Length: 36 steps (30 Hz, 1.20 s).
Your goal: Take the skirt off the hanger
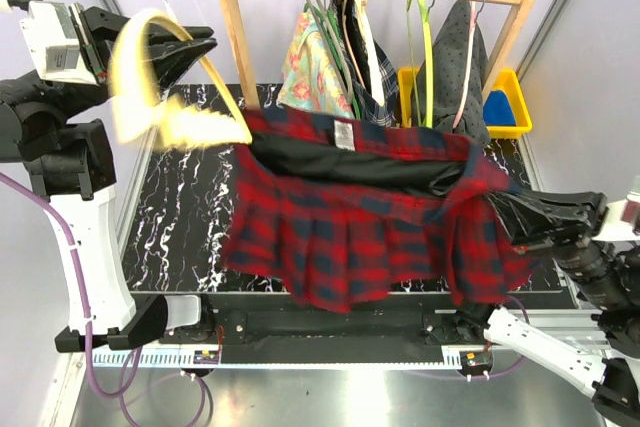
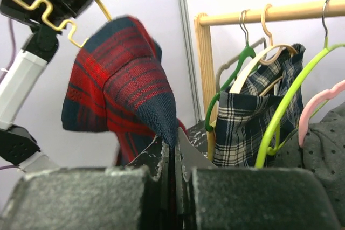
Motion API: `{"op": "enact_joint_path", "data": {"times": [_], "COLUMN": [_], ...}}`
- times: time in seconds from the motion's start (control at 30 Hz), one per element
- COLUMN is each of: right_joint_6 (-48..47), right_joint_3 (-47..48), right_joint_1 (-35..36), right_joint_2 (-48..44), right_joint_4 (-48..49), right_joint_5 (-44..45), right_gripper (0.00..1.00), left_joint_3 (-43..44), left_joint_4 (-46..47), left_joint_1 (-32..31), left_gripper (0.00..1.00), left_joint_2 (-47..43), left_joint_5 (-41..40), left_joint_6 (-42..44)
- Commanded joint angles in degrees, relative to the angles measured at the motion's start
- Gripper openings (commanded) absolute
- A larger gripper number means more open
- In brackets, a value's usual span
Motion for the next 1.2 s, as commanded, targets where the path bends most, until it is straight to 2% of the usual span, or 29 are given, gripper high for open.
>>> {"op": "enact_joint_path", "data": {"times": [0.0, 0.17, 0.23, 0.3, 0.43, 0.53, 0.6, 0.7, 0.77, 0.83, 0.9, 0.93, 0.97, 1.0, 1.03, 1.1, 1.13, 1.17], "right_joint_6": [0.85, -2.22, -3.45, -4.77, -11.00, -12.15, -12.59, -13.91, -14.26, -15.14, -15.76, -16.54, -16.90, -17.34, -18.30, -19.53, -19.98, -20.41], "right_joint_3": [-0.48, 5.66, 7.86, 12.78, 28.13, 35.18, 36.70, 35.74, 34.94, 34.42, 33.63, 32.58, 32.14, 31.87, 31.78, 31.87, 31.78, 31.61], "right_joint_1": [-0.04, -0.04, -0.13, -0.13, -0.04, -0.13, -0.04, -0.04, -0.04, -0.13, -0.13, -0.13, -0.13, -0.13, -0.13, -0.13, -0.13, -0.04], "right_joint_2": [7.61, 21.42, 27.40, 32.41, 39.19, 42.70, 43.94, 43.59, 43.15, 42.80, 42.01, 41.66, 41.14, 41.04, 41.04, 41.31, 41.57, 41.48], "right_joint_4": [6.10, 11.98, 17.25, 21.37, 21.84, 20.00, 17.46, 16.83, 16.31, 14.46, 13.14, 12.79, 12.09, 11.39, 10.51, 7.87, 7.26, 6.55], "right_joint_5": [0.40, -5.66, -7.08, -8.40, -11.65, -15.08, -15.87, -14.47, -13.94, -13.85, -12.72, -12.19, -11.14, -10.87, -10.69, -10.43, -9.90, -9.64], "right_gripper": [0.00, 0.00, 0.00, 0.00, 0.00, 0.00, 0.00, 0.00, 0.00, 0.00, 0.00, 0.00, 0.00, 0.00, 0.00, 0.00, 0.00, 0.00], "left_joint_3": [-1.11, -2.70, -1.39, 1.94, 4.77, -0.13, -4.71, -7.26, -8.93, -13.32, -17.27, -19.90, -18.97, -16.96, -19.29, -24.12, -29.28, -31.68], "left_joint_4": [4.13, 4.30, 4.30, 4.30, 5.17, 9.13, 11.15, 11.69, 13.44, 10.56, 5.39, -9.44, -23.77, -52.97, -58.57, -65.62, -66.44, -66.71], "left_joint_1": [0.40, -1.00, -2.23, -2.59, -1.54, 3.11, 8.03, 15.41, 21.89, 26.13, 30.62, 31.85, 33.26, 33.27, 32.49, 32.48, 32.57, 32.57], "left_gripper": [0.00, 0.00, 0.00, 0.00, 0.00, 0.00, 0.00, 0.00, 0.00, 0.00, 0.00, 0.00, 0.00, 0.00, 0.00, 0.00, 0.00, 0.00], "left_joint_2": [-1.03, -0.94, 0.19, 1.25, 2.05, 0.56, -1.11, -1.47, -1.03, -0.85, -1.64, -3.12, -3.57, -3.49, -3.58, -3.66, -4.01, -4.28], "left_joint_5": [-5.91, -11.43, -11.62, -12.23, -12.59, -11.89, -11.71, -8.29, -4.09, -2.49, 3.04, 4.01, 2.54, -1.21, -9.87, -20.18, -27.81, -31.62], "left_joint_6": [-0.43, -1.13, -1.13, -1.57, -2.44, -6.30, -8.68, -11.76, -17.20, -18.97, -12.95, 1.18, 14.29, 29.21, 45.37, 53.91, 55.71, 57.21]}}
